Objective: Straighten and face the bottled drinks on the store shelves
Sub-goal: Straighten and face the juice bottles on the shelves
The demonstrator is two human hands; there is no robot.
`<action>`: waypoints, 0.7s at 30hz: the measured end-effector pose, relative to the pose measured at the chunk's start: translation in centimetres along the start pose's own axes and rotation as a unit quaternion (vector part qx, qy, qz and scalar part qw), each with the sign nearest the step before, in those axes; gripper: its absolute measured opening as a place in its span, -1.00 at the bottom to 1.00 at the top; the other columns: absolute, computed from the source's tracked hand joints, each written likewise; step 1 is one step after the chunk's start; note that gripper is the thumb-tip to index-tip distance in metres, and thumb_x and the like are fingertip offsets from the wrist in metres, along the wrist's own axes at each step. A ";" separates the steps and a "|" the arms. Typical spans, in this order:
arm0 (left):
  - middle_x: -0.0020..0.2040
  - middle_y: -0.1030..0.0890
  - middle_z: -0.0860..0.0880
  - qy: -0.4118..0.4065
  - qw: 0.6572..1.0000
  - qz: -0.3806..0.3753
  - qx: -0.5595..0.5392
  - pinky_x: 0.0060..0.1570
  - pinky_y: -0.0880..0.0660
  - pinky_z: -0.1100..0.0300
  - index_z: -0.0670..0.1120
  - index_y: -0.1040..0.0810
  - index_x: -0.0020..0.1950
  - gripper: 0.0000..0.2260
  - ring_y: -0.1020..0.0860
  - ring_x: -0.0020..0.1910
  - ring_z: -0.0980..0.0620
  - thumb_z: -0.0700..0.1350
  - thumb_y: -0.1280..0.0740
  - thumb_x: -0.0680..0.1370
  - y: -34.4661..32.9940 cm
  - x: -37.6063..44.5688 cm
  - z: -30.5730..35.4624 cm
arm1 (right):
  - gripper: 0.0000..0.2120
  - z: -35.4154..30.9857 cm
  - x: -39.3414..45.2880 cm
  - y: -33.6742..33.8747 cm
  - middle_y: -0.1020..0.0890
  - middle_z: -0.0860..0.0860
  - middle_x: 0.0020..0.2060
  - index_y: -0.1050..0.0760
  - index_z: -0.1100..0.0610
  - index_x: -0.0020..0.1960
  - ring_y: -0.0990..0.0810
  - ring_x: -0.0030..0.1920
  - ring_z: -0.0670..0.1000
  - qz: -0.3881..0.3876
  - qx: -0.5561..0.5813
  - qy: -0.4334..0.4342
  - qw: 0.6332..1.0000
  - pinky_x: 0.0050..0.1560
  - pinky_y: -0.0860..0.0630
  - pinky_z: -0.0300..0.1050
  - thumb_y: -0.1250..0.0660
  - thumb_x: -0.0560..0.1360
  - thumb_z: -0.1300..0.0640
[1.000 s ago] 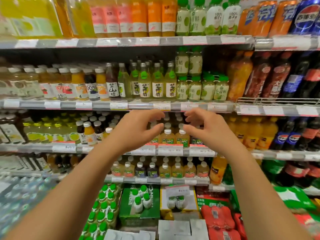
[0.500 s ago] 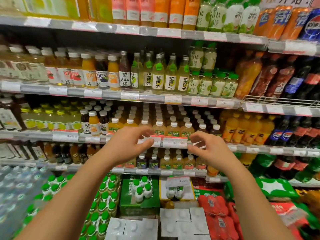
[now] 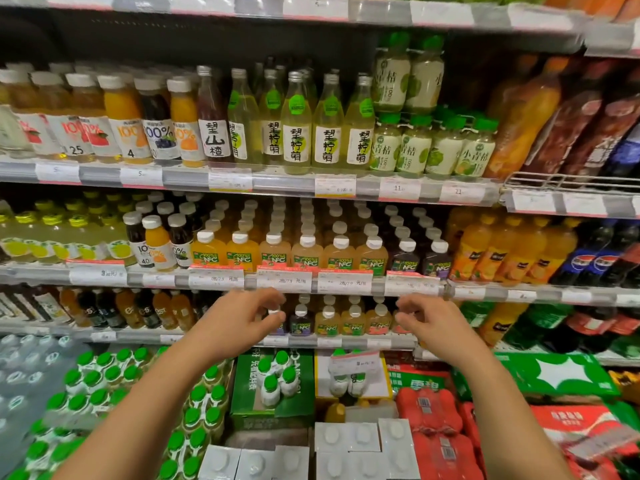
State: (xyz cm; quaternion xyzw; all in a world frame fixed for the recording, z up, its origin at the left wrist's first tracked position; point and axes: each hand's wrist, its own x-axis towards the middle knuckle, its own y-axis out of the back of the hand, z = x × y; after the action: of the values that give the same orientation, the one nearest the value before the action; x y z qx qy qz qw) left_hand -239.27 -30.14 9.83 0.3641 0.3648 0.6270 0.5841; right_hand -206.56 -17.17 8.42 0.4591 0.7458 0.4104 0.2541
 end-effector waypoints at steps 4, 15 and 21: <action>0.17 -0.64 0.19 0.026 0.999 -0.040 0.014 0.06 -0.52 0.23 0.11 -0.53 0.36 -0.66 -0.59 0.05 0.24 0.15 -0.29 0.61 -3.1 3.6 -1.4 | -0.72 3.8 3.8 -2.5 -0.69 -0.09 0.08 -0.59 0.00 0.27 -0.64 0.06 -0.10 -0.045 0.007 -0.033 0.998 0.14 -0.58 -0.07 -0.38 0.58 -0.01; 0.26 -0.63 0.05 0.093 0.981 -0.165 0.036 0.18 -0.53 -0.01 0.13 -0.50 0.36 -0.67 -0.61 0.15 0.03 0.10 -0.29 0.60 -14.8 12.7 -7.7 | -0.56 12.3 12.1 -12.2 -0.63 0.04 0.18 -0.49 0.04 0.40 -0.60 0.16 0.08 -0.141 -0.081 -0.108 0.981 0.09 -0.52 -0.04 -0.32 0.59 -0.12; 0.39 -0.47 -0.03 0.095 0.978 -0.173 0.068 0.22 -0.49 0.02 0.03 -0.44 0.43 -0.59 -0.51 0.31 -0.11 0.02 -0.32 0.59 -20.6 18.0 -12.4 | -0.58 16.5 18.4 -17.3 -0.56 0.12 0.18 -0.44 0.11 0.40 -0.58 0.14 0.14 -0.117 -0.120 -0.107 0.980 0.07 -0.53 0.02 -0.35 0.59 0.03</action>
State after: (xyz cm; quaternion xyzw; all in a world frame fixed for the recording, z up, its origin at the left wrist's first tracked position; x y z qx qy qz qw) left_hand -241.52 -11.49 -13.65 0.2731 0.5182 0.5220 0.6200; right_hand -210.57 1.31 -15.08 0.3760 0.7084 0.4129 0.4316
